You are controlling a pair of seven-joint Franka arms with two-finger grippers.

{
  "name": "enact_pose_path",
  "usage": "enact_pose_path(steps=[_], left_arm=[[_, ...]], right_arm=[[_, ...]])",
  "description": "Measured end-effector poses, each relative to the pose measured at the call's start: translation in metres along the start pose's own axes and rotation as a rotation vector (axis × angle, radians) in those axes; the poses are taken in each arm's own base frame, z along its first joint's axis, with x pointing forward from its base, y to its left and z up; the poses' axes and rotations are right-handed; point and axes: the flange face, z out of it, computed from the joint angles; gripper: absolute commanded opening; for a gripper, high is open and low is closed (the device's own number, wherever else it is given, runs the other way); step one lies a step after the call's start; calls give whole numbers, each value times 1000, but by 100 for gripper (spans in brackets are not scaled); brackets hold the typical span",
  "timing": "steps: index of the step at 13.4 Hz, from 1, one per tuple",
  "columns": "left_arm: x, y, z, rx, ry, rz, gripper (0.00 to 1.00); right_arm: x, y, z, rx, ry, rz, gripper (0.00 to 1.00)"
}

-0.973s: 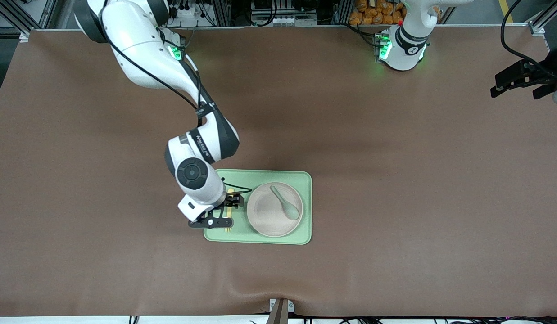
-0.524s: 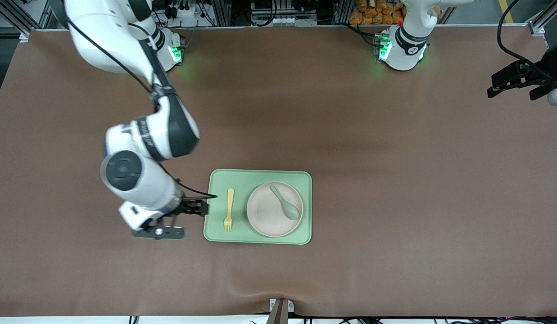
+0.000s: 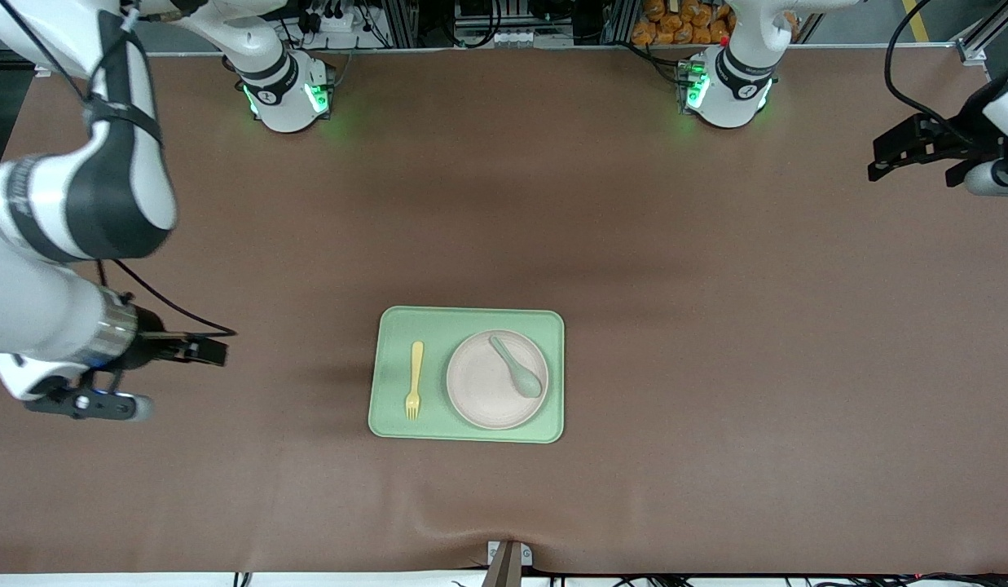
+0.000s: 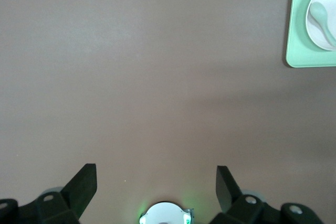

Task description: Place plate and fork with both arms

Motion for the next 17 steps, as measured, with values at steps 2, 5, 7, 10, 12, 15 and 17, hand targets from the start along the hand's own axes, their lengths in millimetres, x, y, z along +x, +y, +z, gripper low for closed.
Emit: enact_pose_path(steps=[2, 5, 7, 10, 12, 15, 17], left_arm=[[0, 8, 0, 7, 0, 13, 100], [0, 10, 1, 8, 0, 15, 100], [1, 7, 2, 8, -2, 10, 100], [5, 1, 6, 6, -5, -1, 100], [7, 0, 8, 6, -5, -2, 100], [10, 9, 10, 7, -3, -35, 100], [10, 15, 11, 7, -2, -57, 100]], right_arm=[[-13, 36, -31, 7, -5, -5, 100], [-41, 76, -72, 16, -31, 23, 100], [-59, 83, -84, 24, -27, 27, 100], [-97, 91, -82, 41, 8, 32, 100], [-120, 96, -75, 29, -1, 30, 100], [-131, 96, -73, 19, -1, 22, 100], [-130, 94, -75, 17, 13, 16, 100]])
